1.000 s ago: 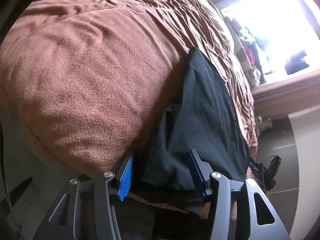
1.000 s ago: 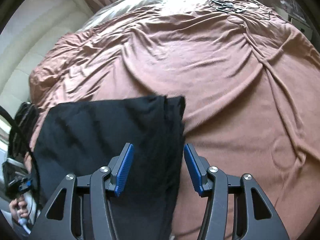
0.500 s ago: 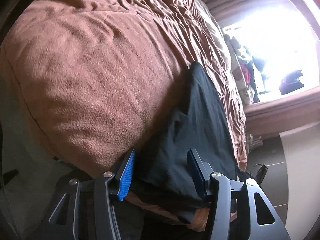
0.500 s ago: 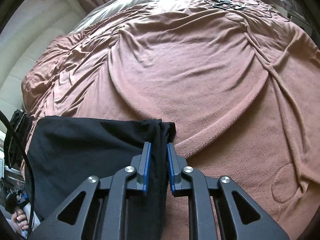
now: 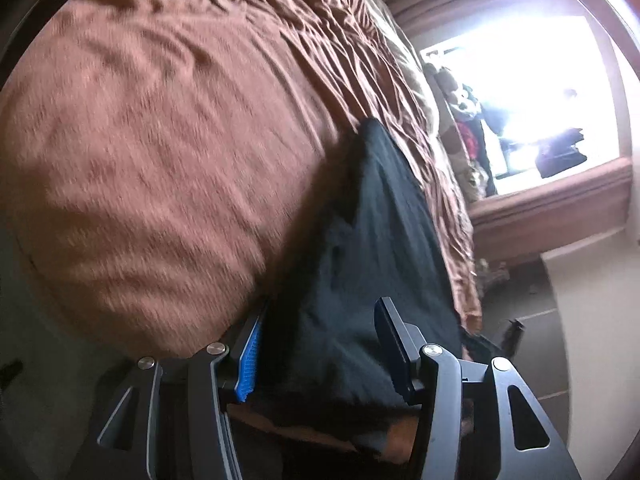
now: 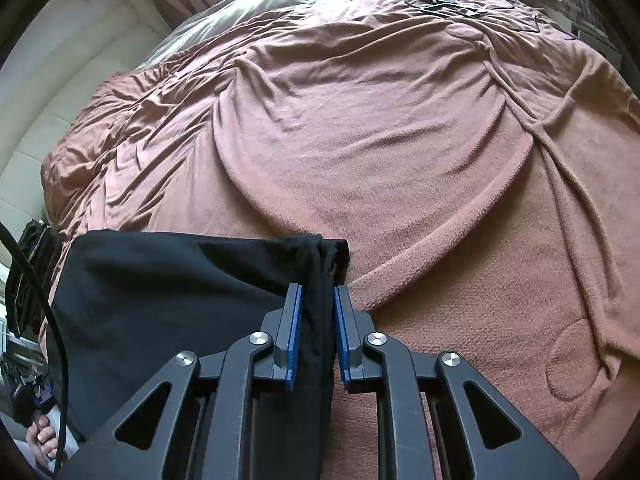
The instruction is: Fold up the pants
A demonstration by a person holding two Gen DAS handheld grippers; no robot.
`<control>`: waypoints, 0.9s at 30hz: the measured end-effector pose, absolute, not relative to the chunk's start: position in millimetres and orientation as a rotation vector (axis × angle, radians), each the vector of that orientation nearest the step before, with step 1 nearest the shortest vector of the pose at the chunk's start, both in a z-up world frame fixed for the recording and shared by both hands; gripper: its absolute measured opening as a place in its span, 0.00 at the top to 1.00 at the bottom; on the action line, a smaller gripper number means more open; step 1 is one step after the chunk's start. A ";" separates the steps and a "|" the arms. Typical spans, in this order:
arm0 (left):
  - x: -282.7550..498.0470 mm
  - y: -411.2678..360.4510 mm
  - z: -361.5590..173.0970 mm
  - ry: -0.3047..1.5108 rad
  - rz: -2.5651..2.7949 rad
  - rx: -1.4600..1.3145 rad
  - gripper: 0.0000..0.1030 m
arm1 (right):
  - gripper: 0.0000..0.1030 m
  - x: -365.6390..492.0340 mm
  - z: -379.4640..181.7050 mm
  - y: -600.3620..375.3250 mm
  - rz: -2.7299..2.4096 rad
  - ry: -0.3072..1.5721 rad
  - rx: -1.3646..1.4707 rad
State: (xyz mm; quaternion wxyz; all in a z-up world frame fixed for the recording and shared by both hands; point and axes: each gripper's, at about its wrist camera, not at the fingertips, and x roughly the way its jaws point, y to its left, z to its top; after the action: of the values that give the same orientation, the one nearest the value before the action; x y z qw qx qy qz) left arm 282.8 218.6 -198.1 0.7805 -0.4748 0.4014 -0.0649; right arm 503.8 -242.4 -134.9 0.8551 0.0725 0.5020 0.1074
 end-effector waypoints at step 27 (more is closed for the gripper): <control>276.3 209.8 -187.8 0.798 -0.153 -1.056 0.91 | 0.82 429.9 -48.6 -187.4 0.237 0.901 -0.015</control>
State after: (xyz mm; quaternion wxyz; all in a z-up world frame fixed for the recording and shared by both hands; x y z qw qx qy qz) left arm 276.3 209.8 -187.8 0.7862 -0.4898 0.3702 -0.0711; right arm 429.9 -187.4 -48.6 0.8935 -0.0073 0.4342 0.1140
